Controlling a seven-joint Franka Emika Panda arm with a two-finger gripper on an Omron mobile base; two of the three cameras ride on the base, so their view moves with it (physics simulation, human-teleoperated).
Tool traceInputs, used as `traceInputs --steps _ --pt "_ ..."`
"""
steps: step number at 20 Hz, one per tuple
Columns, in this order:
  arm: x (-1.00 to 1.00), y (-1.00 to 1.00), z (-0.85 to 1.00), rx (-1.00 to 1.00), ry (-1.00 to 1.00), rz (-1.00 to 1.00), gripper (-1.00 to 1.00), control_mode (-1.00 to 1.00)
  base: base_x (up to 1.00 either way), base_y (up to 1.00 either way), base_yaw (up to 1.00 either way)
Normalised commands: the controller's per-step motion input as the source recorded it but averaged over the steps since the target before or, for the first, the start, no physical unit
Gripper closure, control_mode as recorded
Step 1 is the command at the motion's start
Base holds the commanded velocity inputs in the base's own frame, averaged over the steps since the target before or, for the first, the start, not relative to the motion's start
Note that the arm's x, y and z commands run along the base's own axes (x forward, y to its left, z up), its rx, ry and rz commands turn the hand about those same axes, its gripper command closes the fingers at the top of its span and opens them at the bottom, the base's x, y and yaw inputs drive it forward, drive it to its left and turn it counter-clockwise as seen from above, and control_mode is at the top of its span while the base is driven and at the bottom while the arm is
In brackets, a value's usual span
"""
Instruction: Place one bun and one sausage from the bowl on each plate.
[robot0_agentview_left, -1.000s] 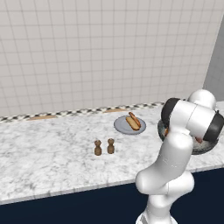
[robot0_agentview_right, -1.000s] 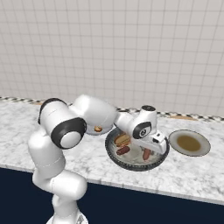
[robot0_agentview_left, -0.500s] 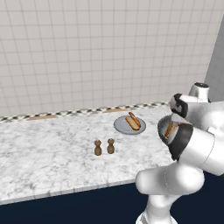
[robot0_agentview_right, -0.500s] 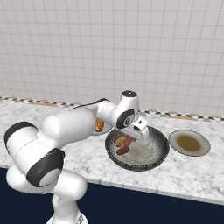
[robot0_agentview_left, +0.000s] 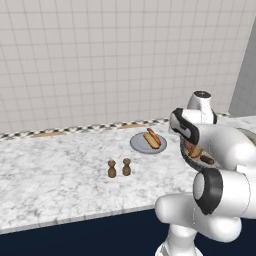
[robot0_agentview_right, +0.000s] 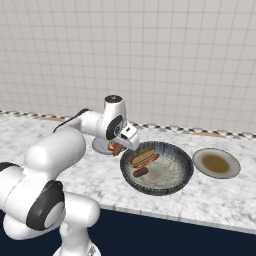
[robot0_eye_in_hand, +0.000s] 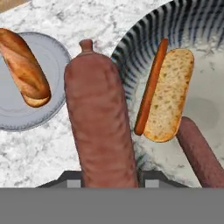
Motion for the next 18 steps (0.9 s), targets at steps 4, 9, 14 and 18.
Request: traceInputs --steps 4,9,14,18 --pt "0.68 0.98 0.05 0.06 0.06 0.12 1.0 -1.0 0.0 0.0 0.0" --pt "0.79 0.8 0.0 0.04 0.13 0.24 1.0 -1.0 0.0 0.0 0.0" --pt "0.7 0.63 -0.23 -0.05 0.11 0.14 1.0 -1.0 0.0 0.0 0.0" --pt "0.65 0.22 -0.78 -0.06 0.02 0.13 1.0 -1.0 0.0 0.0 0.0"
